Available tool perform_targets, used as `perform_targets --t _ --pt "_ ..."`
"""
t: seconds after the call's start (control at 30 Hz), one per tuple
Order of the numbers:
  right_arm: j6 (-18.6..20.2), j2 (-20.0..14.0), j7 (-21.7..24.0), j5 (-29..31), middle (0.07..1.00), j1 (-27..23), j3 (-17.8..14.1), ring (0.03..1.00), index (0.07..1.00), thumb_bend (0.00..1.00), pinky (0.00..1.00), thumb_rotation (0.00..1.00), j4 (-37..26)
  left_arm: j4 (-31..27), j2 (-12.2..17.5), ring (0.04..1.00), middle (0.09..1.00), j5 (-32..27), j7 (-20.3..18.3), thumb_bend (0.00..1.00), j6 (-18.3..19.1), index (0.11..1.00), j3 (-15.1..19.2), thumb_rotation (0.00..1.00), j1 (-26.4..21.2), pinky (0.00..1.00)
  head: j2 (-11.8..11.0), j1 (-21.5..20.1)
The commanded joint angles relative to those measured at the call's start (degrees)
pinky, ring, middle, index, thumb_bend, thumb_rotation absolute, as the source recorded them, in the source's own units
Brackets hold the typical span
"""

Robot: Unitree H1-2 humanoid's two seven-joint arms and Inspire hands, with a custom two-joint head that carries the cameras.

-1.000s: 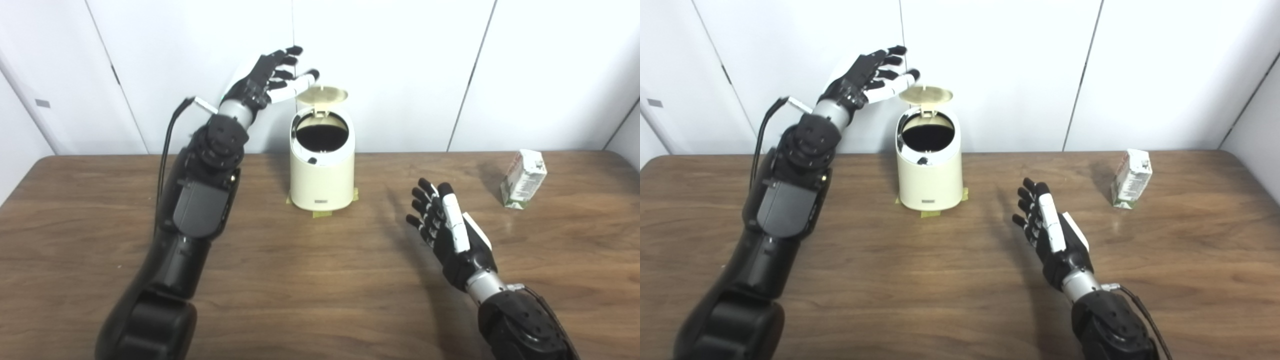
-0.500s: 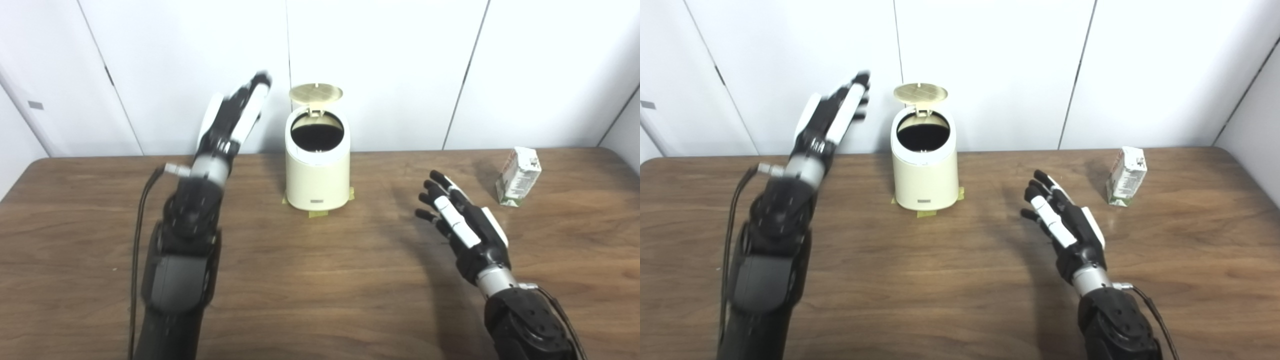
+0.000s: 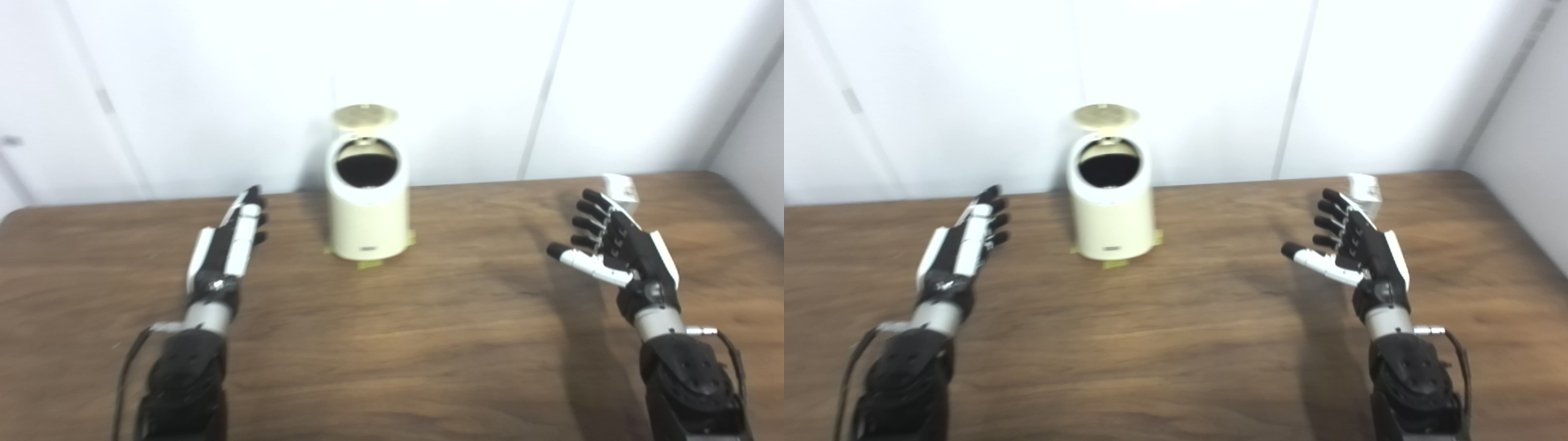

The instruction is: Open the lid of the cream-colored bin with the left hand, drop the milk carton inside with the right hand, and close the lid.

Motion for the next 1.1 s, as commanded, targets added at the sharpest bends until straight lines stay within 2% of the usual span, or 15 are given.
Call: perform_targets --t 0.0,0.13,0.3,0.4,0.53,0.63,0.7,0.8,0.87,0.97,1.03,1.07 --pt "0.2 -1.4 -1.9 -2.9 0.791 -1.6 -1.2 0.767 0.783 0.82 0.71 0.13 -3.5 -1.8 0.8 0.929 0.959 -1.2 0.1 0.43 -2.6 0.983 0.0 1.0 -1.9 0.9 0.1 -2.2" --pt "-1.4 -3.7 -2.1 -5.2 0.791 -1.3 -3.4 0.762 0.779 0.83 0.71 0.06 -3.5 -1.5 2.0 0.932 0.956 -2.3 -0.5 0.43 -3.0 0.983 0.1 1.0 -1.5 0.91 0.1 -5.9" --pt "1.3 -6.3 -3.0 -9.2 0.8 -2.0 -5.2 0.756 0.782 0.87 0.72 0.08 -2.9 -0.6 3.3 0.947 0.964 -3.7 -1.1 0.42 -3.0 0.992 0.2 1.0 -1.8 0.93 0.1 -8.0" --pt "2.2 -8.6 -3.0 -12.2 0.791 -2.9 -5.0 0.756 0.775 0.88 0.69 0.06 -2.2 0.2 3.7 0.949 0.964 -4.9 -1.1 0.41 -3.5 0.988 0.5 1.0 -1.7 0.95 0.2 -8.3" --pt "4.5 -11.1 -1.4 -14.3 0.803 -5.5 -4.2 0.783 0.786 0.88 0.72 0.01 -2.2 0.3 4.3 0.947 0.958 -4.8 -1.0 0.39 -3.4 0.974 0.1 1.0 -1.6 0.94 0.4 -8.6" --pt "4.1 -12.8 -0.3 -14.6 0.821 -7.7 -3.6 0.781 0.797 0.91 0.68 0.0 -0.5 0.3 4.4 0.954 0.959 -5.5 -1.2 0.4 -3.4 0.978 0.1 1.0 -1.6 0.94 0.5 -8.7" --pt "3.2 -14.0 0.2 -15.1 0.82 -9.3 -2.9 0.784 0.799 0.92 0.66 0.01 1.9 0.3 4.7 0.953 0.958 -5.3 -1.2 0.4 -3.4 0.98 -0.1 1.0 -1.7 0.94 0.6 -8.9" --pt "3.4 -17.3 1.9 -17.7 0.838 -12.3 0.0 0.794 0.825 0.93 0.58 0.03 6.4 -0.1 5.2 0.947 0.953 -4.9 -1.4 0.41 -3.1 0.985 -0.6 1.0 -1.7 0.94 0.6 -8.9" --pt "4.9 -19.6 3.9 -19.9 0.851 -14.6 2.5 0.818 0.823 0.94 0.63 0.03 9.3 -0.4 5.6 0.953 0.953 -5.1 -1.8 0.42 -2.8 0.989 -0.9 1.0 -1.7 0.94 0.7 -8.9" --pt "6.7 -22.4 7.7 -23.2 0.866 -18.2 5.8 0.835 0.828 0.94 0.63 0.03 13.2 -1.0 6.3 0.958 0.951 -5.2 -2.1 0.42 -2.3 0.991 -1.3 1.0 -1.6 0.94 0.8 -9.0" --pt "6.7 -22.8 8.9 -24.4 0.868 -19.2 6.4 0.838 0.83 0.95 0.63 0.02 14.3 -1.2 6.6 0.959 0.949 -5.1 -2.2 0.43 -2.2 0.989 -1.5 1.0 -1.5 0.94 0.9 -9.0" --pt "6.4 -23.9 9.9 -25.3 0.868 -20.5 8.0 0.838 0.83 0.95 0.63 0.02 16.1 -1.2 6.8 0.959 0.949 -5.1 -2.3 0.43 -2.3 0.989 -1.4 1.0 -1.4 0.94 0.9 -8.9"
